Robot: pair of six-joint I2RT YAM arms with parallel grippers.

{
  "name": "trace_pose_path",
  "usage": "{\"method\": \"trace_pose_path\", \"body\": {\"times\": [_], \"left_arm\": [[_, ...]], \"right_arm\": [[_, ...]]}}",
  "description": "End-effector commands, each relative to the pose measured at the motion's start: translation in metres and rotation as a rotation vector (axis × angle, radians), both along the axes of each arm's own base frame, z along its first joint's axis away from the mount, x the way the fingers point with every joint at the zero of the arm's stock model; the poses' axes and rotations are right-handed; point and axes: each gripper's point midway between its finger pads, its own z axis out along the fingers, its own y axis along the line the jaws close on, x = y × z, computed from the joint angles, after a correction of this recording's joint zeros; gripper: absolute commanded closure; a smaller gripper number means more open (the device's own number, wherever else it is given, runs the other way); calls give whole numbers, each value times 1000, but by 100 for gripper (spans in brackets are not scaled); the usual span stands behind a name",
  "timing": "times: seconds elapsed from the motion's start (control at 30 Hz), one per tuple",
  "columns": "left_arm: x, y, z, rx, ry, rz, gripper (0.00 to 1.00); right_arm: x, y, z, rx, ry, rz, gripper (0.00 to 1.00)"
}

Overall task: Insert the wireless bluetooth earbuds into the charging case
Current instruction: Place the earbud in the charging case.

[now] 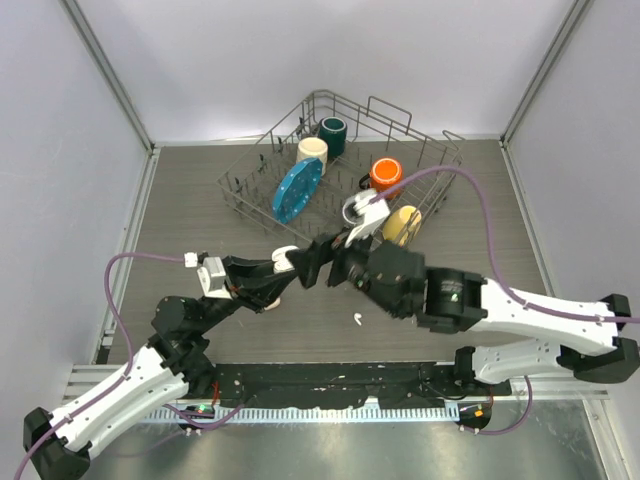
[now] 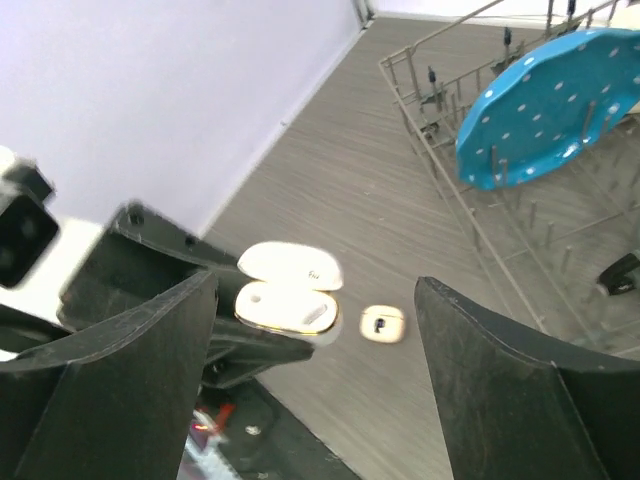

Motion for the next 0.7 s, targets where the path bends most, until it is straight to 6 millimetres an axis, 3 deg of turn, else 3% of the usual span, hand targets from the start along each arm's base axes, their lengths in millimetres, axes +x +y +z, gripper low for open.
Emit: {"method": "trace_pose_path", "body": {"times": [0.0,0.03,0.07,0.17,0.3,0.4,0.67], "left_arm": [[-3,8,19,-50,-76,26,100],[-3,9,19,-52,-79,28,100],[-3,9,20,-54,-81,28,100],[-4,10,23,-58,-86,27,100],[-4,9,25,-61,-92,24,100],[-5,9,27,-63,-100,20,100],[-6,11,31,-69,-117,26,100]], "right_arm": [[8,-21,45,280,195,70,15],[23,-28,40,292,223,50,14],[14,-23,39,299,262,127,14],[13,-17,27,297,330,168,14],[2,7,7,271,416,265,14],[-9,20,3,292,460,347,14],[-10,25,-10,315,517,357,14]]}}
